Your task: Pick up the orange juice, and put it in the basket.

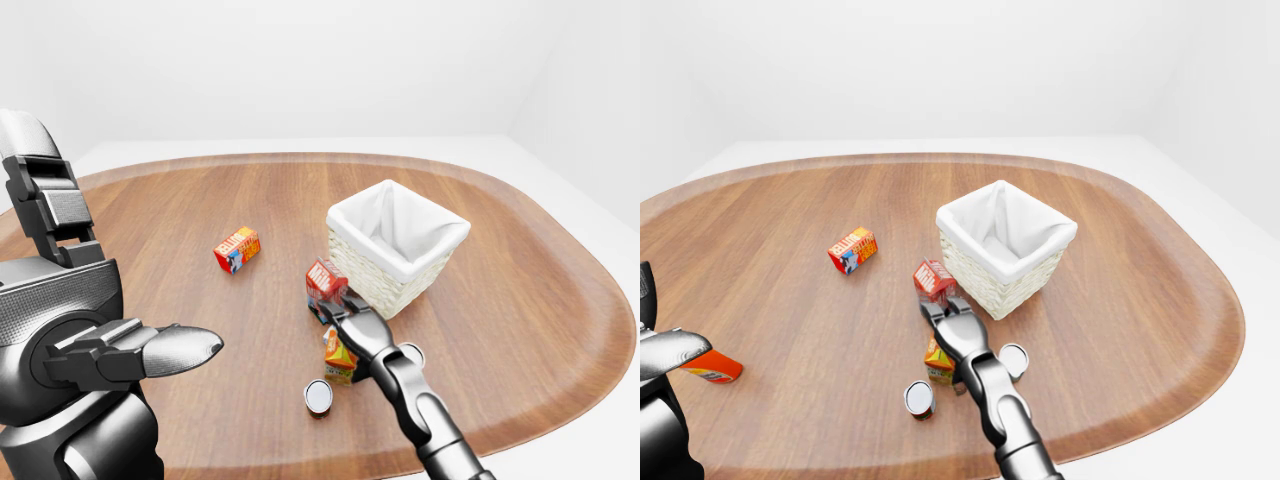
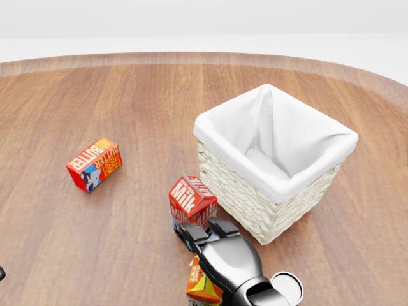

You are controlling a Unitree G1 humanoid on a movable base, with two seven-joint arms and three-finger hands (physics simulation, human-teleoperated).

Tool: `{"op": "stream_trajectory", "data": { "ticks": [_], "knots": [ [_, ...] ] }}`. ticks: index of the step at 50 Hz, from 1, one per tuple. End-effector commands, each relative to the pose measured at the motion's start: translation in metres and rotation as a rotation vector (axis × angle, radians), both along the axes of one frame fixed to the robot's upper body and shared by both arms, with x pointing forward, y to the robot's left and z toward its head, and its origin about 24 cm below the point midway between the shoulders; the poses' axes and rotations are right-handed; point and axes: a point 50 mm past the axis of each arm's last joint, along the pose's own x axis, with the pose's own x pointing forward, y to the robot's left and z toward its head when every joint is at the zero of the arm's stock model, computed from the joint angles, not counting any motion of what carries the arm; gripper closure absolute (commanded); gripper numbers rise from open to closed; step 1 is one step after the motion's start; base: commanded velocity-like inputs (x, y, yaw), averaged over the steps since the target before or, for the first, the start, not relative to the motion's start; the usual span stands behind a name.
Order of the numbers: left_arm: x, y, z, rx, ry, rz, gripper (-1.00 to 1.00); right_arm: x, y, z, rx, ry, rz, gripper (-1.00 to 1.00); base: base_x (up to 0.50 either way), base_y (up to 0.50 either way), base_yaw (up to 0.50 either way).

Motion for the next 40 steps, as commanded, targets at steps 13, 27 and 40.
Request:
{"op": "stream_trajectory", "data": {
  "ticks": [13, 27, 40],
  "knots": [
    [0.0, 0.0, 0.0, 0.0, 0.0, 0.0, -1.0, 0.001, 0.003, -0.007, -0.001, 0.008, -0.001, 1.0, 0.0, 0.0, 0.0],
    [0.0, 0.0, 0.0, 0.0, 0.0, 0.0, -1.0, 0.003, 0.001, 0.002, -0.003, 0.014, 0.007, 1.0, 0.0, 0.0, 0.0],
    [0.0, 0.0, 0.0, 0.0, 0.0, 0.0, -1.0, 0.005, -0.001, 0.036, 0.011, 0.013, 0.038, 1.0, 0.0, 0.0, 0.0]
  ]
}}
